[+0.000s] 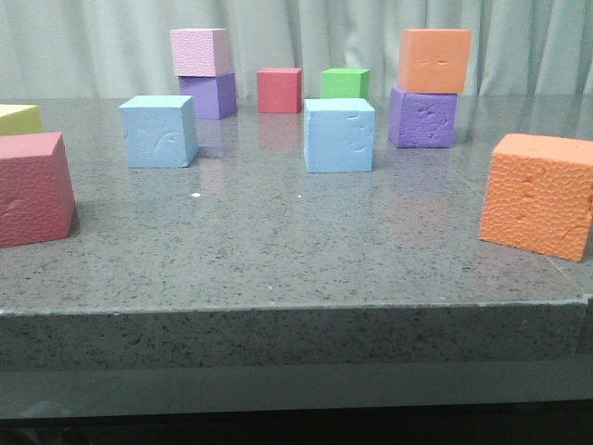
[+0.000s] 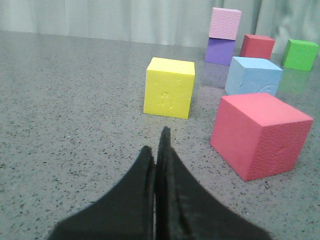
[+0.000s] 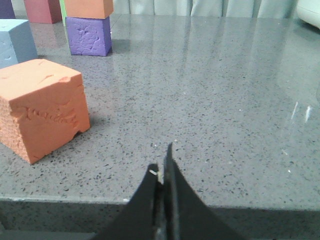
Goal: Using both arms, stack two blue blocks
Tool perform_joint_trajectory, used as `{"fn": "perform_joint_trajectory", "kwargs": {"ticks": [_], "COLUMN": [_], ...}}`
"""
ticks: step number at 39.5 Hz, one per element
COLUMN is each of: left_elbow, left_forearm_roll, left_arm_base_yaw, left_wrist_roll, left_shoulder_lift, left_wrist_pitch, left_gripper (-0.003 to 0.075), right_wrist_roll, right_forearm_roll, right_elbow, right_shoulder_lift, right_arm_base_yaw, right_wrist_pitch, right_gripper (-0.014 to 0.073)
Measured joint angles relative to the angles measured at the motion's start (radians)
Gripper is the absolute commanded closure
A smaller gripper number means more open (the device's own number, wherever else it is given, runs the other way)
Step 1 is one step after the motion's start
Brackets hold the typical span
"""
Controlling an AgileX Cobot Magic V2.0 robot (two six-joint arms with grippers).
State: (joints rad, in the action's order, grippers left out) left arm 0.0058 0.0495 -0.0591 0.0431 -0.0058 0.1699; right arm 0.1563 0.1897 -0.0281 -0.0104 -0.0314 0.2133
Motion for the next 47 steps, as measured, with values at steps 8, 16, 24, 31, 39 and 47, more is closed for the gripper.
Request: {"fn": "perform_joint_trajectory", "kwargs": {"ticks": [8, 16, 24, 31, 39, 47], "left_elbow": [0.000, 0.000, 0.000, 0.000, 0.000, 0.000], "left_forearm_roll": [0.000, 0.000, 0.000, 0.000, 0.000, -0.050], "left_arm_base_yaw": [0.000, 0.000, 0.000, 0.000, 0.000, 0.000], "left_wrist_roll": [0.000, 0.000, 0.000, 0.000, 0.000, 0.000], "left_shoulder_lift": [0.000, 0.000, 0.000, 0.000, 0.000, 0.000], "left_wrist_pitch": [0.000, 0.000, 0.000, 0.000, 0.000, 0.000], "left_gripper": [0.0741, 0.0741, 0.0741, 0.0741, 0.0741, 0.0741], "right_wrist_roll": [0.000, 0.000, 0.000, 0.000, 0.000, 0.000], "right_forearm_roll": [0.000, 0.000, 0.000, 0.000, 0.000, 0.000], "right_elbow": [0.000, 0.000, 0.000, 0.000, 0.000, 0.000], "right_shoulder_lift": [0.000, 0.000, 0.000, 0.000, 0.000, 0.000], "right_arm_base_yaw": [0.000, 0.000, 0.000, 0.000, 0.000, 0.000], "right_wrist_pitch": [0.000, 0.000, 0.000, 0.000, 0.000, 0.000], "right_gripper": [0.0663, 0.0663, 0.0663, 0.0663, 0.0663, 0.0663]}}
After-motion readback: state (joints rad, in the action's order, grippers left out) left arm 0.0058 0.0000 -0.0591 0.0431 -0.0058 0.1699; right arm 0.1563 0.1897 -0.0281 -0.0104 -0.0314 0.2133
